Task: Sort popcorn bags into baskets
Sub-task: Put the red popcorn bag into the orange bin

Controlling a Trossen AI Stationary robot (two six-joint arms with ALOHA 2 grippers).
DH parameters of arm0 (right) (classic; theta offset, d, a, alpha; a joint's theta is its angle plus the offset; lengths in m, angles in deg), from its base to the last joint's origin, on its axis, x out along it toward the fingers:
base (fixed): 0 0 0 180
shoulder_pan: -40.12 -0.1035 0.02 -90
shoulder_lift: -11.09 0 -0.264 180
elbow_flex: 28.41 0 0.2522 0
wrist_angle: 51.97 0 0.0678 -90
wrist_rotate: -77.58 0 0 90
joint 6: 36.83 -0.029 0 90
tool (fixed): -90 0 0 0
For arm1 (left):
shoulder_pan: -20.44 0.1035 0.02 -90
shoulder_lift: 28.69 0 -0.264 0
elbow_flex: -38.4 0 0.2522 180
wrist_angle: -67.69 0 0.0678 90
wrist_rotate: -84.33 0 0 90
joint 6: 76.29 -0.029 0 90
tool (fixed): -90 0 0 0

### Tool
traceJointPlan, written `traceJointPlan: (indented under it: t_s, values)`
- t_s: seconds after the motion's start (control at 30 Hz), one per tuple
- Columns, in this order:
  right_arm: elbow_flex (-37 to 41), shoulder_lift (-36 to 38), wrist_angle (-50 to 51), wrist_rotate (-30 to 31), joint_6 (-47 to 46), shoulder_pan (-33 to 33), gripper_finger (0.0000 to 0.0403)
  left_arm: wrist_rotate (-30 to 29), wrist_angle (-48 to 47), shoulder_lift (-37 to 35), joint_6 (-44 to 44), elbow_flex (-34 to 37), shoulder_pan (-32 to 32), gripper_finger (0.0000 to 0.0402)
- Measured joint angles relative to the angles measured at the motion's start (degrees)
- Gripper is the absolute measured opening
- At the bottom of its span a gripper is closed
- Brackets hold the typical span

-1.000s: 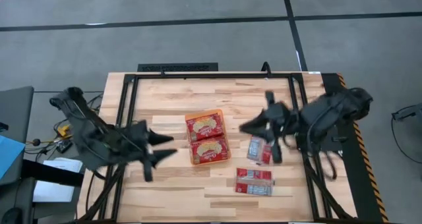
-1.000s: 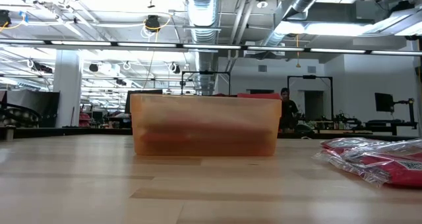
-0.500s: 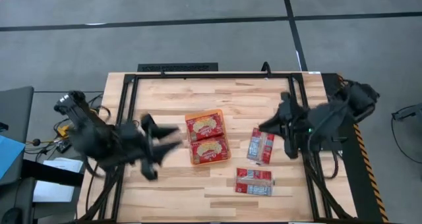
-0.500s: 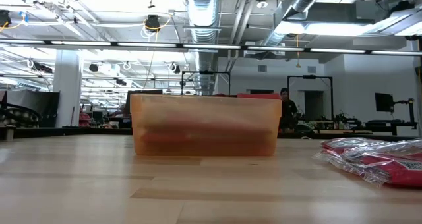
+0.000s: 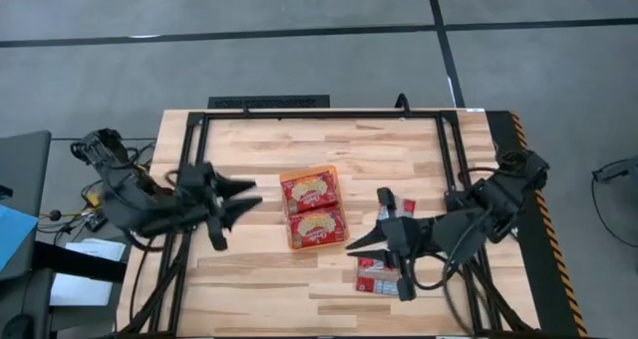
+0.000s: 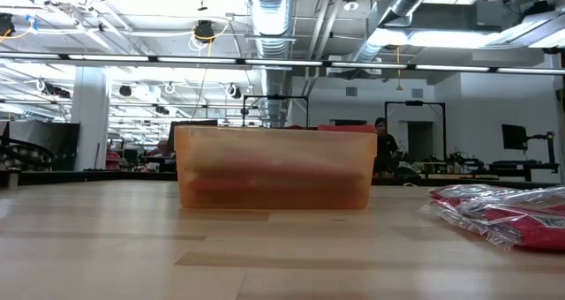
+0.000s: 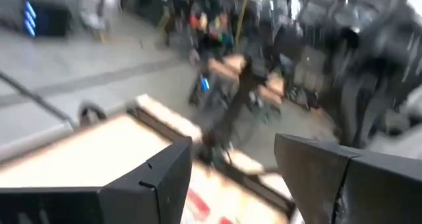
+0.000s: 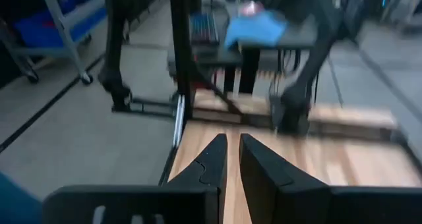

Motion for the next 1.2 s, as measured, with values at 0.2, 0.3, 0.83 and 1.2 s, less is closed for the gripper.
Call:
traceJointPlan:
  t_s: [0.2,0.3,0.83,1.2]
  values:
    - [-2.85,2.0,-3.61,1.33,3.8,1.9,0.0065,9.57,-9.19,4.14,19.03,0.0,-0.51,0.0203]
    - [-3.29,4.58,-2.97,4.42,2.76,3.39,0.0065,10.71,-7.13,8.02,19.35,0.04,-2.02,0.0203]
    - [-3.18,1.31,-4.65,5.01,1.76,4.4,0.0065,8.75,23.17,11.52,-11.96,0.03,-0.55,0.0203]
    - [-3.27,5.42,-13.88,5.87,15.52,4.84,0.0065,12.22,5.26,6.68,6.31,0.02,0.41,0.0203]
